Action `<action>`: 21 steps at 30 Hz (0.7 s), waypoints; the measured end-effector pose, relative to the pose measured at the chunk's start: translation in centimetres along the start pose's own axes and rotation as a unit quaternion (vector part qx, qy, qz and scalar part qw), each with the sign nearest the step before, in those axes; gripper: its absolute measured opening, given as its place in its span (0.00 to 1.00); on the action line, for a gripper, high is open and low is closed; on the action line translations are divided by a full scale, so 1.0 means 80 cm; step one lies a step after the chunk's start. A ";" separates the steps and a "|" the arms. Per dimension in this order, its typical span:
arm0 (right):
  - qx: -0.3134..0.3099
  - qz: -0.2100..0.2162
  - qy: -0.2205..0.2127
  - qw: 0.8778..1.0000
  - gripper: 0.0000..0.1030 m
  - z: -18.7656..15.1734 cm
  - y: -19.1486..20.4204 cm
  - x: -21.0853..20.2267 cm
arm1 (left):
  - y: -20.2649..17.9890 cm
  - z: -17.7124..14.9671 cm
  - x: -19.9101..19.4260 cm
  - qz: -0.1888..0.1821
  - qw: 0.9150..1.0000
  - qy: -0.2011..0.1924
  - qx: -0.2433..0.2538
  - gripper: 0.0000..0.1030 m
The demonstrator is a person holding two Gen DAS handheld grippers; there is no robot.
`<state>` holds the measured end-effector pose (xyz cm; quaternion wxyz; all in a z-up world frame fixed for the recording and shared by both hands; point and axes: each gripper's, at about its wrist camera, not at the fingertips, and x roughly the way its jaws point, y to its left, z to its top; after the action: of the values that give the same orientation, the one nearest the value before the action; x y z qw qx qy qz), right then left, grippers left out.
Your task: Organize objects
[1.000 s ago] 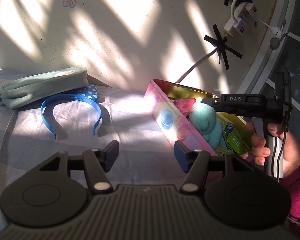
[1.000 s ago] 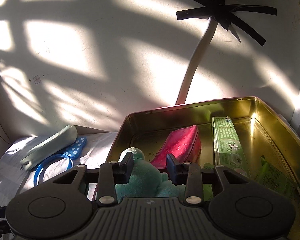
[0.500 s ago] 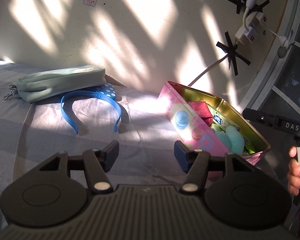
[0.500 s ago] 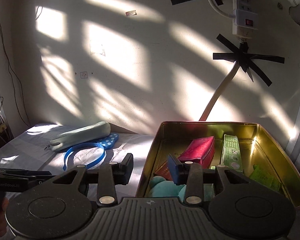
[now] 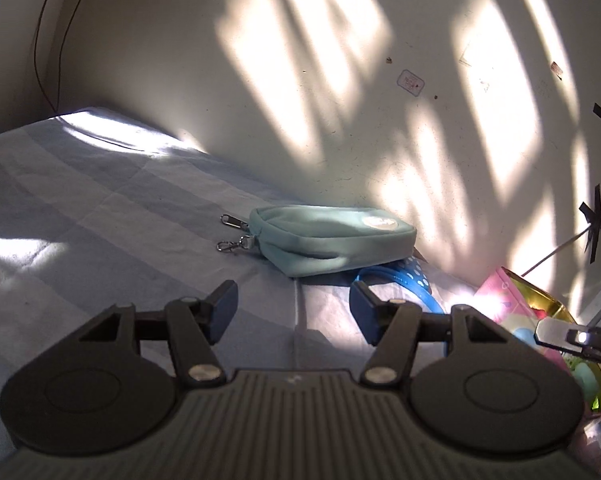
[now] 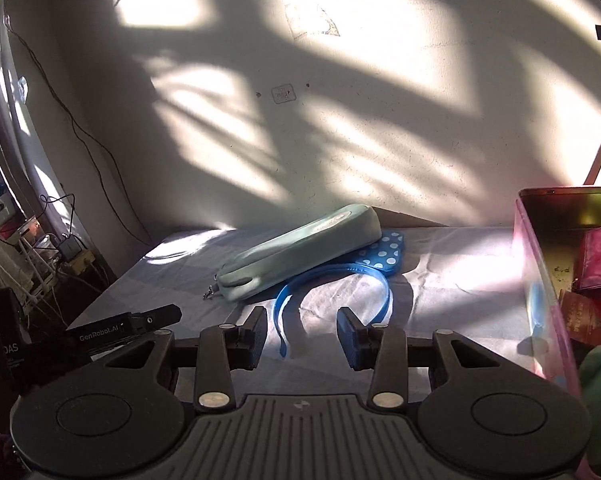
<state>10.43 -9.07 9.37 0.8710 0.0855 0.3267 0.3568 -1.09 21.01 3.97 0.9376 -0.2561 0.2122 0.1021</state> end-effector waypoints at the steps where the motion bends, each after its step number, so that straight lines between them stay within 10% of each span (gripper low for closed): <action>1: 0.028 0.012 0.012 0.999 0.39 0.005 0.001 0.018 | 0.014 0.002 0.000 0.002 1.000 -0.006 -0.020 0.62; 7: 0.166 0.089 0.088 0.978 0.40 0.010 0.036 0.128 | 0.086 0.015 -0.003 0.017 0.989 -0.008 -0.146 0.61; 13: 0.253 0.051 0.104 0.961 0.48 -0.007 0.048 0.205 | 0.089 0.017 -0.014 0.006 0.985 -0.011 -0.170 0.61; 21: 0.204 0.037 0.075 0.975 0.25 0.006 0.074 0.212 | 0.086 0.017 -0.009 0.007 0.987 -0.010 -0.160 0.61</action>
<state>16.40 6.78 3.41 0.7944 0.2462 0.4536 0.3203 -3.34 27.48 2.33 0.8857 -0.4006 0.1853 0.1442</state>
